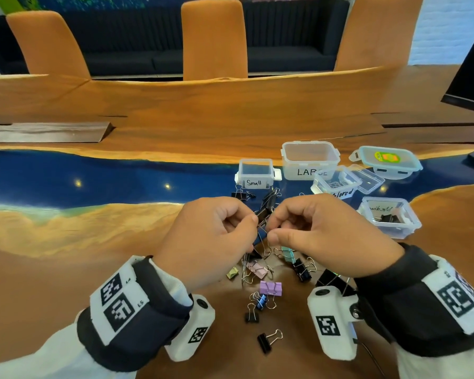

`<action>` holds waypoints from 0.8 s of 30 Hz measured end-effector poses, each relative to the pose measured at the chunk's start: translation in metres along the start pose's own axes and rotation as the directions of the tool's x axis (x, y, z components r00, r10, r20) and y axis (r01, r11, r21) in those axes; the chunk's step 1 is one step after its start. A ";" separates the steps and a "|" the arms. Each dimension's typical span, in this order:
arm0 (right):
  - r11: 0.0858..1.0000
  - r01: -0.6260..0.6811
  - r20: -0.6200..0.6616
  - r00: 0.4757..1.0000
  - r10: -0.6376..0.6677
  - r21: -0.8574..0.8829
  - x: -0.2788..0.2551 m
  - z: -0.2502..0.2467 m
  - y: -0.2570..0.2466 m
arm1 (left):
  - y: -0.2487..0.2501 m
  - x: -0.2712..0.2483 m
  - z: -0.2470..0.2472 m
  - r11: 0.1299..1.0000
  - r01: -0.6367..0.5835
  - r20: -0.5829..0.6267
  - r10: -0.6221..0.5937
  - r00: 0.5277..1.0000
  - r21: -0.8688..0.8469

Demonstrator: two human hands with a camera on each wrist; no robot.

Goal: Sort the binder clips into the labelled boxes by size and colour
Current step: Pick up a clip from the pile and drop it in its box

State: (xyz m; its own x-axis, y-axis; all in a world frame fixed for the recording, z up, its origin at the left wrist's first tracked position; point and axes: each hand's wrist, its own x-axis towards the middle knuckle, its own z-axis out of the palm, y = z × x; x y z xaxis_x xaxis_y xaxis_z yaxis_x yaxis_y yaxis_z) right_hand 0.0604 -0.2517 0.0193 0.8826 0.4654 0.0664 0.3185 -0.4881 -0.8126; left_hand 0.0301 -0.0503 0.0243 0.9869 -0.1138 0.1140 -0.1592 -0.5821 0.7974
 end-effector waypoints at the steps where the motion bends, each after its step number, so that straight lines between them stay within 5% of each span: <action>1: 1.000 0.006 0.001 1.000 -0.006 -0.003 0.001 0.001 -0.002 | 0.000 0.000 -0.001 0.999 0.014 0.001 -0.014 1.000 -0.043; 5: 1.000 -0.017 -0.002 1.000 0.017 -0.014 0.011 -0.010 -0.015 | -0.005 0.005 -0.011 0.971 0.082 -0.027 -0.090 0.996 -0.224; 7: 0.988 -0.020 -0.050 0.999 0.013 -0.155 0.028 -0.026 -0.018 | -0.010 0.008 -0.019 0.962 0.100 -0.059 -0.119 0.991 -0.256; 11: 0.811 -0.039 -0.058 0.998 0.007 -0.584 0.086 -0.054 -0.023 | -0.020 0.011 -0.031 0.955 0.115 -0.089 -0.144 0.986 -0.275; 18: 0.493 -0.151 -0.011 0.961 0.275 -0.857 0.175 -0.043 0.000 | -0.031 0.009 -0.046 0.956 0.128 -0.108 -0.162 0.981 -0.265; 24: 0.471 -0.199 0.030 0.900 0.434 -0.859 0.200 -0.028 0.018 | -0.043 0.002 -0.064 0.962 0.142 -0.142 -0.179 0.974 -0.235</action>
State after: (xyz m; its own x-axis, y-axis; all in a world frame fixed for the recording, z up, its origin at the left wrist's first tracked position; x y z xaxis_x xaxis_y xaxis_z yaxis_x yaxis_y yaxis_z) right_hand 0.2523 -0.1881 0.0336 0.9226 0.2293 -0.3102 0.2719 -0.9570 0.1013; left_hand 0.0408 0.0261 0.0283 0.9928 0.1074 0.0526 -0.0070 -0.3866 0.9222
